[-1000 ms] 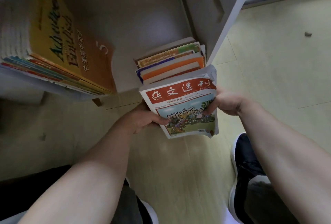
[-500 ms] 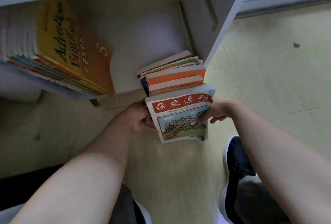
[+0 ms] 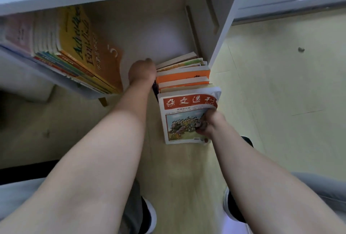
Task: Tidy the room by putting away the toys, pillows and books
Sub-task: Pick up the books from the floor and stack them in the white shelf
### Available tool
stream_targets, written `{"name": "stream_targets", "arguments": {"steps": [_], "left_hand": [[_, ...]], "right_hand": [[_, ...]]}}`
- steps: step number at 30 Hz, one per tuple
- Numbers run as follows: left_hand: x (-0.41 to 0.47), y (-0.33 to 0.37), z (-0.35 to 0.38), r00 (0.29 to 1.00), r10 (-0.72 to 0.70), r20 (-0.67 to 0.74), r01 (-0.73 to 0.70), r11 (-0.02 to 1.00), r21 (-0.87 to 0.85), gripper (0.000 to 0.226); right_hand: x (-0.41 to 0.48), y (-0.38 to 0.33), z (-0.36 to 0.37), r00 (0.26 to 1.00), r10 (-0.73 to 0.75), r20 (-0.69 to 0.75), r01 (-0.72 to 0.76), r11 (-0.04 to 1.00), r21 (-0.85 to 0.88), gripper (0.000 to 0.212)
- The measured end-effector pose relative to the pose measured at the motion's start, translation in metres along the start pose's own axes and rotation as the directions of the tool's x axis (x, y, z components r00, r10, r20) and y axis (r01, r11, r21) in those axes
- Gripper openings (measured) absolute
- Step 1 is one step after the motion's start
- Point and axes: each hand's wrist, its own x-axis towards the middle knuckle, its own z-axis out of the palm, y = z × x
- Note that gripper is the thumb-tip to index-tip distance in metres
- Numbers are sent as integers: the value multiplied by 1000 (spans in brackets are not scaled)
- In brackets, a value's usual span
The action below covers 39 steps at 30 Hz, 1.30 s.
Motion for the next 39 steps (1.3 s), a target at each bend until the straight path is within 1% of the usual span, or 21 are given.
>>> {"name": "stream_targets", "arguments": {"steps": [2,3,4,6,8,10,13,15,17,20,22,25,27,28,30,31,32,34,35,37,39], "left_hand": [[-5,6,4,974,166,151,-187,973,132,51],[-10,7,6,945,230,234,-280,937,208,60],[-13,6,8,915,274,296,-355,895,270,64],[-12,5,11,864,326,384,-463,814,351,64],[-13,5,13,816,337,470,-540,735,410,67],[-13,3,17,785,334,522,-581,688,434,69],[-20,0,15,755,318,573,-608,667,431,65],[-24,-3,15,734,282,618,-613,668,423,68],[-30,-6,15,720,258,644,-618,661,426,70],[-41,-11,15,694,256,673,-640,647,414,67],[-48,-19,13,680,259,686,-656,633,411,75],[-57,-34,10,663,294,689,-672,639,375,86],[-67,-39,7,661,329,675,-678,646,350,89],[-67,-42,6,670,332,664,-671,655,349,88],[-76,-43,5,673,351,651,-676,650,349,91],[-78,-44,4,677,352,646,-677,642,359,96],[-81,-45,4,679,355,642,-681,631,371,102],[-82,-47,6,684,344,643,-683,610,400,114],[-84,-47,6,683,330,652,-685,599,414,117],[-89,-48,4,673,293,679,-692,572,440,123],[-94,-48,3,657,258,708,-708,534,463,122]], "right_hand": [[-12,3,3,993,42,114,-58,987,149,39],[-15,6,2,984,63,166,-99,971,219,44],[-16,8,1,975,82,207,-144,941,306,51],[-16,12,-2,970,98,222,-181,903,391,58],[-17,12,-3,982,68,177,-141,887,440,60],[-16,11,-2,987,73,146,-129,895,426,60],[-26,8,-5,974,100,205,-176,899,401,61],[-31,7,-11,965,85,246,-177,908,381,62],[-41,5,-15,963,48,265,-156,902,402,57],[-60,4,-20,973,21,232,-121,897,426,46],[-72,4,-24,980,25,199,-109,899,424,40],[-85,5,-29,986,28,165,-90,919,384,39],[-101,4,-36,990,-18,138,-32,936,352,38],[-105,4,-36,990,-44,131,-1,946,323,43],[-121,2,-42,984,-102,145,68,973,221,51],[-124,3,-43,978,-129,164,106,984,142,50],[-128,5,-44,971,-161,174,157,987,37,43],[-128,9,-47,961,-243,133,267,942,-204,29],[-126,11,-49,949,-292,120,314,906,-283,29],[-126,15,-51,932,-345,111,362,861,-357,39],[-132,16,-54,926,-361,107,373,843,-387,49]]}}
